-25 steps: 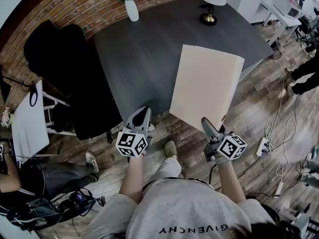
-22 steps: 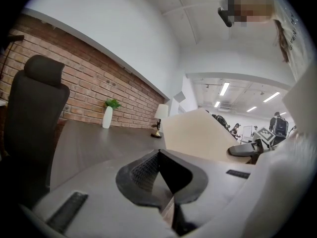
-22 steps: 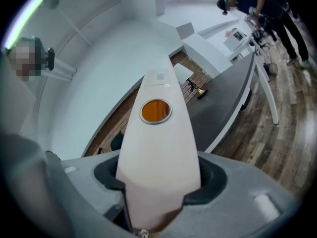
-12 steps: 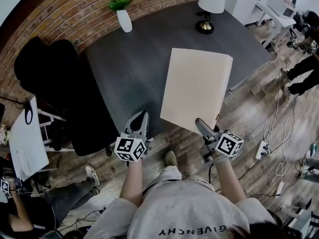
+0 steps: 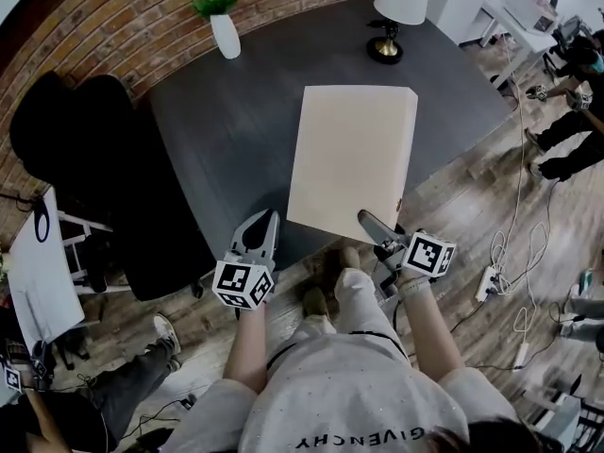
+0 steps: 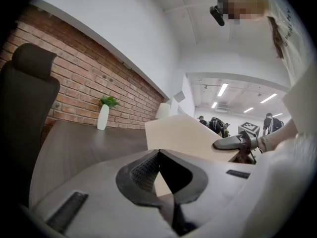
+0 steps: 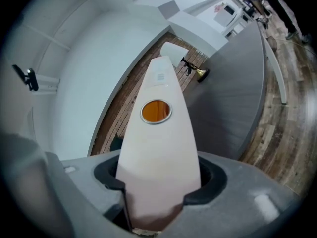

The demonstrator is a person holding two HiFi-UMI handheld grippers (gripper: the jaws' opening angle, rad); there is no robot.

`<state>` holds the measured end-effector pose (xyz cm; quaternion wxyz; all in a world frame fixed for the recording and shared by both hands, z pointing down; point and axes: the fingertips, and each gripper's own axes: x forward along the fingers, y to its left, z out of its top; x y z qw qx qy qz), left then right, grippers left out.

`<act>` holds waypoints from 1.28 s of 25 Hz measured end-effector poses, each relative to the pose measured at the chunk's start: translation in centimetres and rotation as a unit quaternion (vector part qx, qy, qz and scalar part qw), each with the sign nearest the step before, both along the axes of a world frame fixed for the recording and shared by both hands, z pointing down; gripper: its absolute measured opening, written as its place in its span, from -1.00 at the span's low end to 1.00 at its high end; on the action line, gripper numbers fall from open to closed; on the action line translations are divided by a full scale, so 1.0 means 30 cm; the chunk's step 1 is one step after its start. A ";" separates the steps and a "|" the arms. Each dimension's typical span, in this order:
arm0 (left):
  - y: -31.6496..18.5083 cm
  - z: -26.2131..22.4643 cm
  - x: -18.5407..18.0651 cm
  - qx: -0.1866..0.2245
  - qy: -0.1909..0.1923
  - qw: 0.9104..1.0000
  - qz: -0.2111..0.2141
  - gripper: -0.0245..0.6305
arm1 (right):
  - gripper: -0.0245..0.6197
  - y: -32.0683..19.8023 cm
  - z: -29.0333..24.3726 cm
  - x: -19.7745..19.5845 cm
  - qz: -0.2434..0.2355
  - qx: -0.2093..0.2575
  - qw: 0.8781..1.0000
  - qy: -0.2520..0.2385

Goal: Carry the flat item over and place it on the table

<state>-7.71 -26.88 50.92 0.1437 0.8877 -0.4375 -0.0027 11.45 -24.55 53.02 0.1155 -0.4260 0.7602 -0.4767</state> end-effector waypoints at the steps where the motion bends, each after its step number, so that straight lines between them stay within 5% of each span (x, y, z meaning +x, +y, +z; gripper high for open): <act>1: -0.015 0.002 -0.001 0.000 -0.003 1.000 -0.004 -0.93 | -0.04 -0.020 0.003 0.000 -0.001 -0.009 1.000 -0.005; 12: -0.251 -0.054 0.021 0.011 -0.007 0.999 -0.044 -0.93 | -0.03 -0.252 0.046 0.016 -0.020 -0.094 0.995 -0.040; 32: -0.481 -0.032 0.072 0.006 0.004 0.998 -0.060 -0.93 | 0.00 -0.518 0.126 0.053 -0.045 -0.153 0.984 -0.083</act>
